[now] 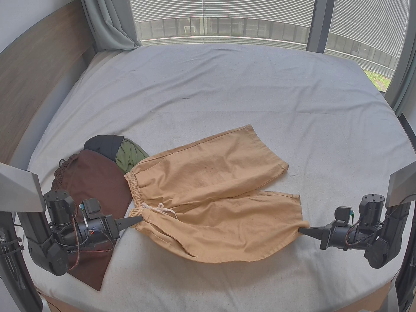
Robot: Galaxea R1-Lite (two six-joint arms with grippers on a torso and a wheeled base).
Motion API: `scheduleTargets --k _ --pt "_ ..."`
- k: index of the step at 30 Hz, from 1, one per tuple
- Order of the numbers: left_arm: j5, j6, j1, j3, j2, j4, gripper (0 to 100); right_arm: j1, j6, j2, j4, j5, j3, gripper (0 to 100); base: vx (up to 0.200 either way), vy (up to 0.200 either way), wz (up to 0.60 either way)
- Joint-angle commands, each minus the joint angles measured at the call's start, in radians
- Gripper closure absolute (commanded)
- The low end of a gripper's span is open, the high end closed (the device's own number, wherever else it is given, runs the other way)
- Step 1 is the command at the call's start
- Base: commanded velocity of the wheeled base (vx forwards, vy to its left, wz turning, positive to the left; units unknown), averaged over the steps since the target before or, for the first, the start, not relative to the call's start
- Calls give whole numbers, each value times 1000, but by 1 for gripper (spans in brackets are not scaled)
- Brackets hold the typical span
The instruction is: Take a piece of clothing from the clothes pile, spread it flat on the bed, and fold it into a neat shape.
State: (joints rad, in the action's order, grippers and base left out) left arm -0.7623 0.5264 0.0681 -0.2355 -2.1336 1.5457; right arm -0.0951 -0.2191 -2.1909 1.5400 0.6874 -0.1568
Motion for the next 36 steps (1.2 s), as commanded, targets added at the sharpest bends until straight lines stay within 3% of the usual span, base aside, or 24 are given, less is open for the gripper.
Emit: scheduleTargets --k 1,11,36 --pt "0 0 -4 -7 -5 2 100 0 -14 14 2 -3 -32 100 0 0 0" --pt "20 1 -5 -16 -12 1 100 -6 -23 11 2 -6 -72 100 0 0 0" --pt "28 1 -8 -33 -12 2 100 -18 -163 117 0 -22 -228 100 0 0 0"
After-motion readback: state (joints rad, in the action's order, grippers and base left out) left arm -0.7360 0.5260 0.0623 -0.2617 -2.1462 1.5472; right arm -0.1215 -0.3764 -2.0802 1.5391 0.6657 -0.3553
